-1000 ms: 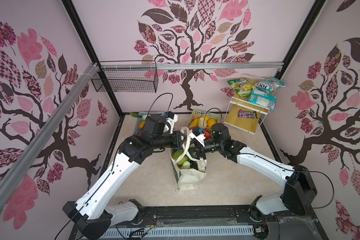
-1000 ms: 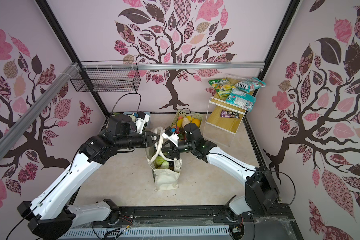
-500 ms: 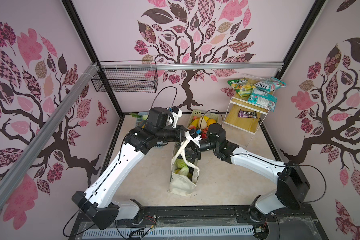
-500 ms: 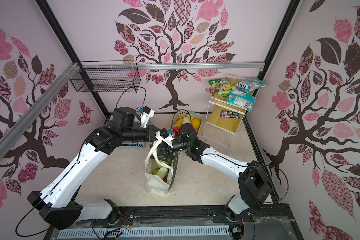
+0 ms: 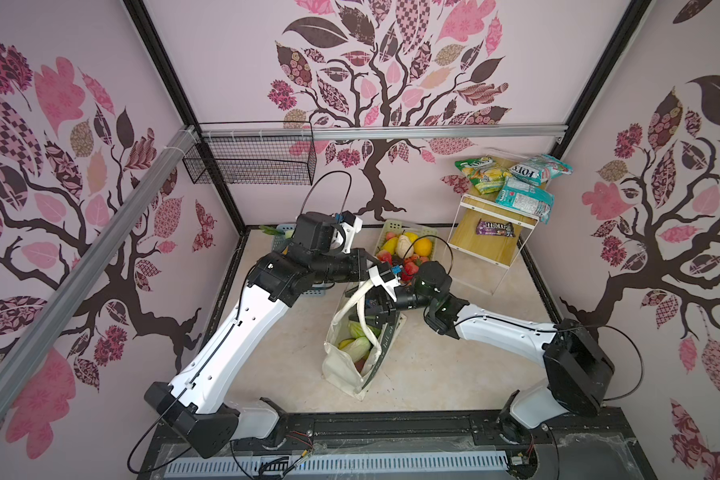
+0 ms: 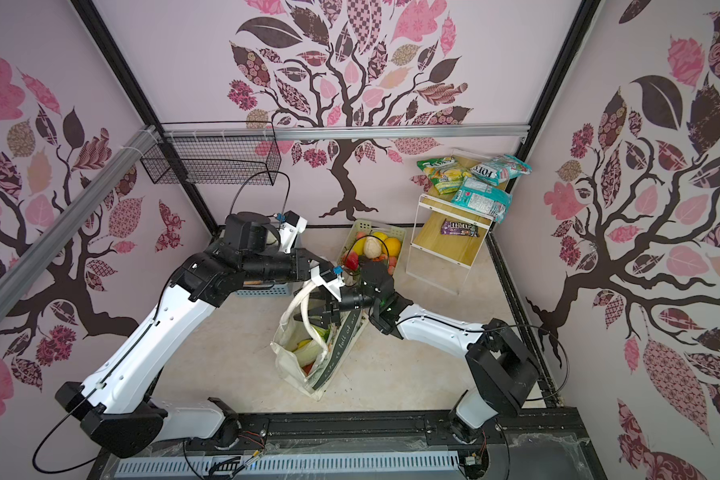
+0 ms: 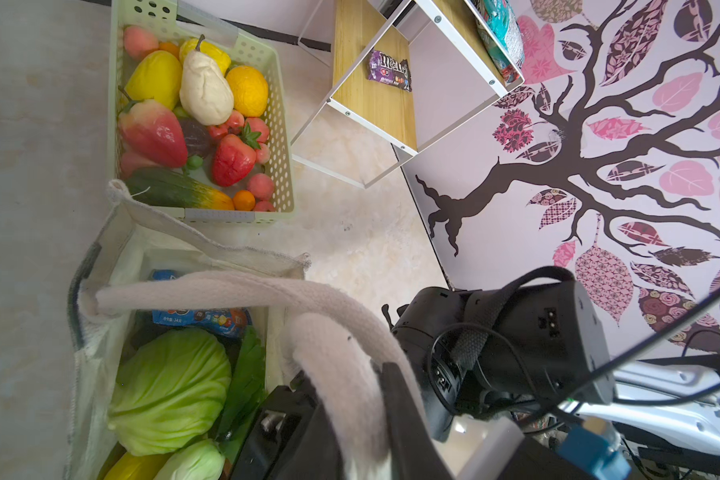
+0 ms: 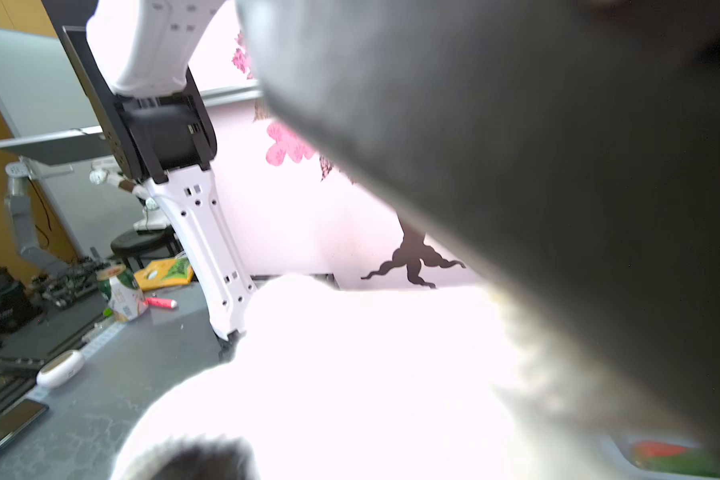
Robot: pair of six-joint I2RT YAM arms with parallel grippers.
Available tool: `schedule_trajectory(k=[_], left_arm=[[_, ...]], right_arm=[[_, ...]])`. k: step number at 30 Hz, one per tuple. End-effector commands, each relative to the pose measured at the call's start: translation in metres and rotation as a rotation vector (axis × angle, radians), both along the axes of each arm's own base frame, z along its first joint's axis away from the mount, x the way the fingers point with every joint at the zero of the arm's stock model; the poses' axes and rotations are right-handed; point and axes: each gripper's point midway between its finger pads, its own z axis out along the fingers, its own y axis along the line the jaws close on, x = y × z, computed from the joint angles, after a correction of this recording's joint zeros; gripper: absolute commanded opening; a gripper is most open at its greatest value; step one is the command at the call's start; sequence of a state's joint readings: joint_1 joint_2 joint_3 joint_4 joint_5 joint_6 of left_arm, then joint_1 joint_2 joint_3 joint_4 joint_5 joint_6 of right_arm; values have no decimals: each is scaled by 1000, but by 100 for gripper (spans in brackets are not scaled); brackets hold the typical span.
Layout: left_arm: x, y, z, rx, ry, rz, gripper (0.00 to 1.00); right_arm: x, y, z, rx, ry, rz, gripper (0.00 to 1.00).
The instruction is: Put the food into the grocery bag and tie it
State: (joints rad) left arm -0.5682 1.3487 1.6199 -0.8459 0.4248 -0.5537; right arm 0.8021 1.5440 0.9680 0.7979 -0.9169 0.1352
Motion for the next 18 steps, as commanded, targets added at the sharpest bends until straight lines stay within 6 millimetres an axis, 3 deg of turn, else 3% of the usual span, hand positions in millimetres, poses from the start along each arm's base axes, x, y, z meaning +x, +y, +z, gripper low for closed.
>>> schedule_trajectory(k=[1, 11, 18], left_arm=[[-2, 5, 23, -59, -78, 22, 19], [-11, 18, -6, -15, -23, 43, 19], [-10, 18, -3, -15, -31, 41, 17]], right_arm=[[-11, 4, 35, 127, -22, 14, 65], [-8, 11, 39, 222, -30, -8, 62], [-20, 17, 37, 224, -15, 58, 57]])
